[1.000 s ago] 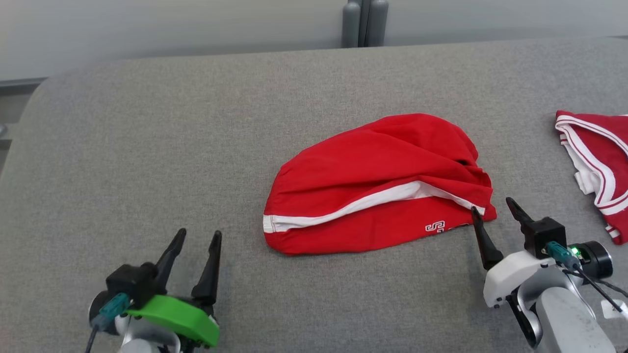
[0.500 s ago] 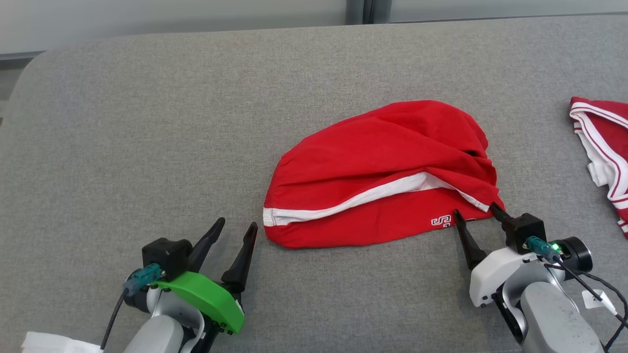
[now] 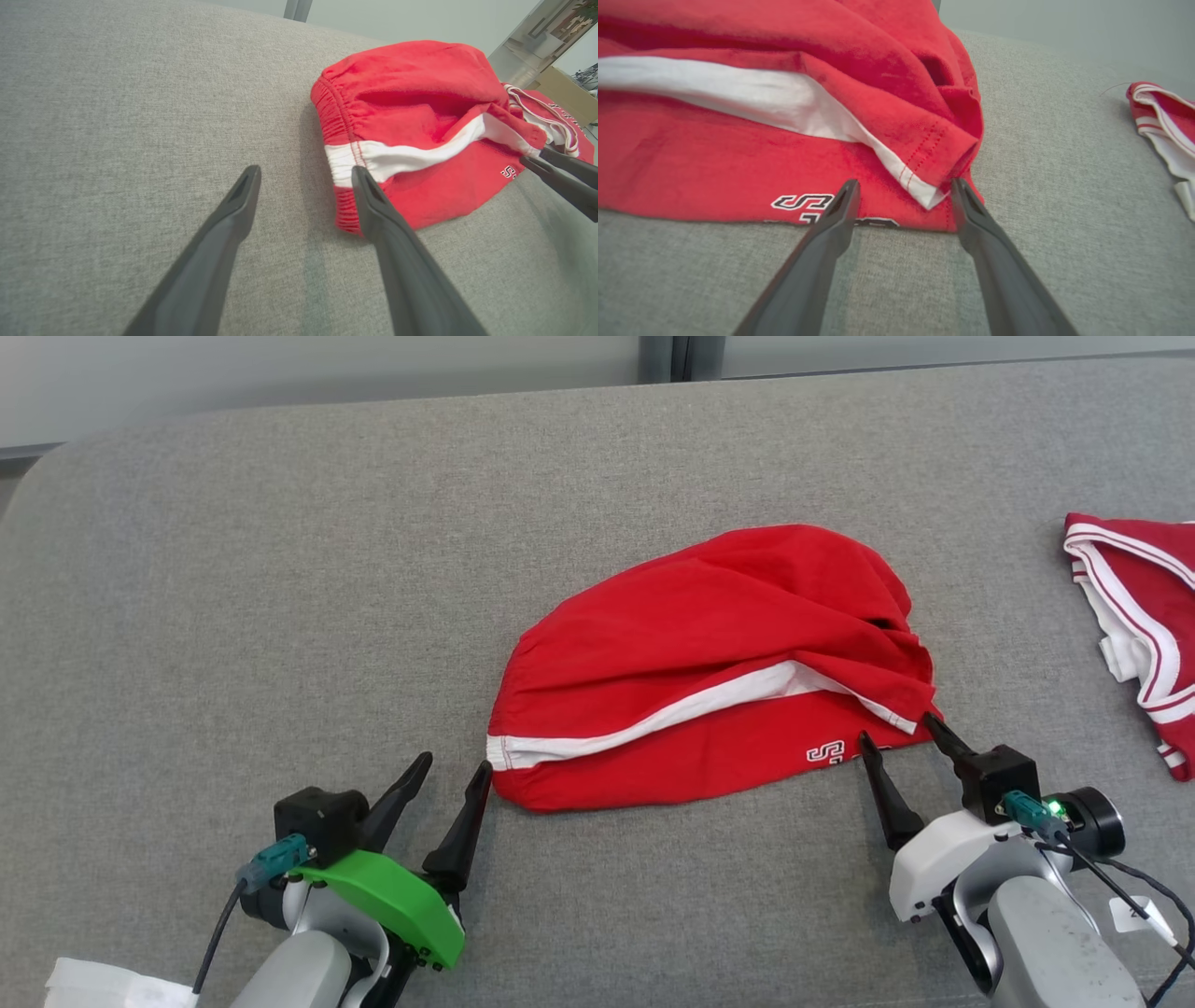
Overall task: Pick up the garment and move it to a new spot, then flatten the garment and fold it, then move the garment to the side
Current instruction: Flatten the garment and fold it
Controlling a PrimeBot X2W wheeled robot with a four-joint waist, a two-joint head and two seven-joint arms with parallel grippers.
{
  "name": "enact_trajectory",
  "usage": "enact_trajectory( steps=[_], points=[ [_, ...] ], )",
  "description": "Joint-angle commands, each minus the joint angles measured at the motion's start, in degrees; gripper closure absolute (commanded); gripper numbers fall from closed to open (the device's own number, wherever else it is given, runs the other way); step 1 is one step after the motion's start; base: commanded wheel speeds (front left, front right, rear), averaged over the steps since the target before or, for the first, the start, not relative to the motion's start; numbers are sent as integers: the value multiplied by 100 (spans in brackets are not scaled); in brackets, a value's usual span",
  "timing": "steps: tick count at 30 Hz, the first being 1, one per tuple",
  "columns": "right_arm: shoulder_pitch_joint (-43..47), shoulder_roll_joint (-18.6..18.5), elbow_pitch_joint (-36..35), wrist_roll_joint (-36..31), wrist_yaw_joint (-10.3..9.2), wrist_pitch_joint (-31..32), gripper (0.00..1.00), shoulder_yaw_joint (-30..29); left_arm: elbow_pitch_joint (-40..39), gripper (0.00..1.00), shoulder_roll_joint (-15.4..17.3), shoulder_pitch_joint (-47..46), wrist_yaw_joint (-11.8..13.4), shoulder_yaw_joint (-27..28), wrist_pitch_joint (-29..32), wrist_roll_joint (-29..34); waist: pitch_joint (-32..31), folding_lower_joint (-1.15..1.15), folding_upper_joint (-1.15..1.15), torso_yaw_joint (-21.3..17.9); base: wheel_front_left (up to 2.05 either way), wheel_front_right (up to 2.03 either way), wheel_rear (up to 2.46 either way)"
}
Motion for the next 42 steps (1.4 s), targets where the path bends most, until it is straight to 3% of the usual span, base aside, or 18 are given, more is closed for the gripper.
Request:
enact_trajectory(
  steps=[1, 24, 26, 27, 30, 32, 34, 37, 42],
  points=[
    [58, -13, -37, -5, -2, -45, 0, -21, 27, 0, 55, -115, 0, -12, -49, -11, 7, 0, 0, -14, 0, 0, 0],
    [-215, 33, 167, 16, -2, -39, 0, 93, 177, 0, 49, -415, 0, -453, -140, -297, 43, 0, 0, 49, 0, 0, 0],
    [-268, 16, 223, 29, -2, -39, 6, 118, 127, 0, 43, -451, 0, -565, -103, -372, 53, 0, 0, 57, 0, 0, 0],
    [-290, 5, 243, 33, -2, -39, 15, 126, 109, 0, 52, -459, 0, -602, -65, -431, 56, 0, 0, 61, 0, 0, 0],
    [-341, -18, 297, 43, -2, -40, 27, 160, 75, 0, 134, -501, 0, -736, 51, -589, 67, 0, 0, 67, 0, 0, 0],
    [-358, -29, 340, 57, -2, -40, 42, 175, 23, 0, 172, -513, 0, -810, 77, -708, 77, 0, 0, 63, 0, 0, 0],
    [-397, -42, 369, 63, -2, -40, 51, 185, 4, 0, 220, -523, 0, -874, 66, -791, 83, 0, 0, 56, 0, 0, 0],
    [-426, -40, 398, 79, -2, -40, 58, 199, 26, 0, 222, -553, 0, -917, 65, -903, 90, 0, 0, 47, 0, 0, 0],
    [-472, -35, 451, 95, -2, -41, 57, 249, 155, 0, 193, -648, 0, -1049, 151, -1108, 124, 0, 0, 3, 0, 0, 0]
  ],
)
